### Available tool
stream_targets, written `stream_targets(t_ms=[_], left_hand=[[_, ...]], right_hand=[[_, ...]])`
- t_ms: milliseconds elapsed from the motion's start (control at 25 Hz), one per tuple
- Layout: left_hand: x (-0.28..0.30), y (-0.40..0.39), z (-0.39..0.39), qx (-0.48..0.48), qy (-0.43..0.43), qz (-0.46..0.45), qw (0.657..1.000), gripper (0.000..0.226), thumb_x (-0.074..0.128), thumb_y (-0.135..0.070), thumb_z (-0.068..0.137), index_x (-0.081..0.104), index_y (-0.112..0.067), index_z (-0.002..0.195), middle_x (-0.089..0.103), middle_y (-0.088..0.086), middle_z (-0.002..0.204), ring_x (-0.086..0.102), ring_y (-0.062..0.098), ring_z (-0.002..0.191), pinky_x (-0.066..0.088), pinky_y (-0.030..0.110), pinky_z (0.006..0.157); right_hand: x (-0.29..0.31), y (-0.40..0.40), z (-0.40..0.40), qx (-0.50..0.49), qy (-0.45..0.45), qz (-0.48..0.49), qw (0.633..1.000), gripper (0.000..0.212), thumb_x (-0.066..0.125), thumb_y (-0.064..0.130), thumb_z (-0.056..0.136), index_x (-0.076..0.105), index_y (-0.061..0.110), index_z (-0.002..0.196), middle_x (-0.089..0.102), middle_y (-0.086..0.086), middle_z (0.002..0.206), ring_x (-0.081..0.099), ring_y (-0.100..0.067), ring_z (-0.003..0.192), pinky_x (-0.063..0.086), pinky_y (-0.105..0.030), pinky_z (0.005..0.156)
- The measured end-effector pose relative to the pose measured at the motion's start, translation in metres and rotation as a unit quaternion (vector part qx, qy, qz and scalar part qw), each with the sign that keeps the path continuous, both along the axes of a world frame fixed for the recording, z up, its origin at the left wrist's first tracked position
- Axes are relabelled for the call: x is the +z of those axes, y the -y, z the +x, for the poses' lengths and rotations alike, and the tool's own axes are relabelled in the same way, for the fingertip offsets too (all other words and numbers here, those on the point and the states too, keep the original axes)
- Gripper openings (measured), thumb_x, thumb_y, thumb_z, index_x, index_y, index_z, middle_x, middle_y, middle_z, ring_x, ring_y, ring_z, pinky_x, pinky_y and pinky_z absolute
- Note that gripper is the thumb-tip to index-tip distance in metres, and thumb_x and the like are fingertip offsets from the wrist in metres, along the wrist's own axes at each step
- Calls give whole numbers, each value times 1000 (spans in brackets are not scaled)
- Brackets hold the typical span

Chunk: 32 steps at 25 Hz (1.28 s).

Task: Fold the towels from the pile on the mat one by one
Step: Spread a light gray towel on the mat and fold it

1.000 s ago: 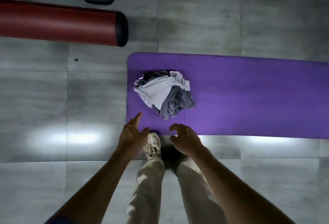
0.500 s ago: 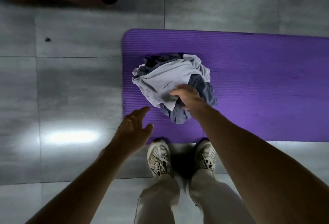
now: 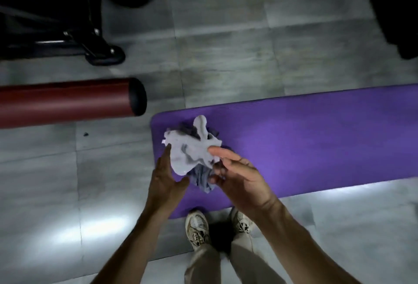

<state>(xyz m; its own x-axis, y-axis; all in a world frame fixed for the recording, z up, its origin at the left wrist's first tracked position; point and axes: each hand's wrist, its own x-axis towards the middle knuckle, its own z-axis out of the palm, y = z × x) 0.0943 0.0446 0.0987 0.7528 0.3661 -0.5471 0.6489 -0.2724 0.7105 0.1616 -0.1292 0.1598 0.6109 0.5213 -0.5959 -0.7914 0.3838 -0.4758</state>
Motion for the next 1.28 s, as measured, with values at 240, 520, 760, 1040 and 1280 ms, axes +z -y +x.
stream_targets(t_ms=[240, 520, 760, 1040, 1280], left_hand=[[174, 25, 44, -15, 136, -34, 990, 33, 74, -32, 74, 69, -24, 105, 71, 0, 102, 65, 11, 93, 52, 31, 79], [338, 66, 39, -91, 204, -77, 972, 19, 51, -23, 98, 68, -19, 89, 72, -14, 82, 59, -4, 73, 49, 23, 69], [437, 200, 34, -198, 219, -121, 948, 29, 45, -36, 99, 66, -24, 83, 68, -18, 77, 58, -6, 76, 43, 22, 75], [450, 400, 14, -15, 182, -183, 966, 37, 50, -37, 100, 69, -8, 89, 72, 15, 90, 64, 16, 81, 52, 38, 76], [453, 516, -7, -13, 95, -149, 984, 43, 51, -31, 99, 68, -1, 74, 68, 17, 68, 58, 25, 61, 45, 31, 63]], right_hand=[[214, 40, 18, -61, 122, 39, 990, 36, 86, 33, 62, 78, 12, 90, 72, 0, 83, 65, -13, 77, 53, -32, 76], [338, 126, 17, -176, 207, -73, 960, 52, 79, 18, 68, 69, 17, 119, 64, 0, 110, 60, -18, 109, 47, -35, 93], [318, 201, -67, -41, 221, -192, 955, 88, 70, -7, 70, 39, 25, 146, 56, 0, 136, 57, -20, 119, 52, -30, 87], [317, 348, -108, -220, 231, -297, 900, 9, 70, 19, 89, 63, 14, 86, 62, -3, 75, 56, -15, 72, 50, -33, 69], [376, 542, -101, -165, 333, -347, 861, 19, 60, 18, 97, 52, 14, 80, 52, 3, 66, 47, -9, 63, 43, -29, 57]])
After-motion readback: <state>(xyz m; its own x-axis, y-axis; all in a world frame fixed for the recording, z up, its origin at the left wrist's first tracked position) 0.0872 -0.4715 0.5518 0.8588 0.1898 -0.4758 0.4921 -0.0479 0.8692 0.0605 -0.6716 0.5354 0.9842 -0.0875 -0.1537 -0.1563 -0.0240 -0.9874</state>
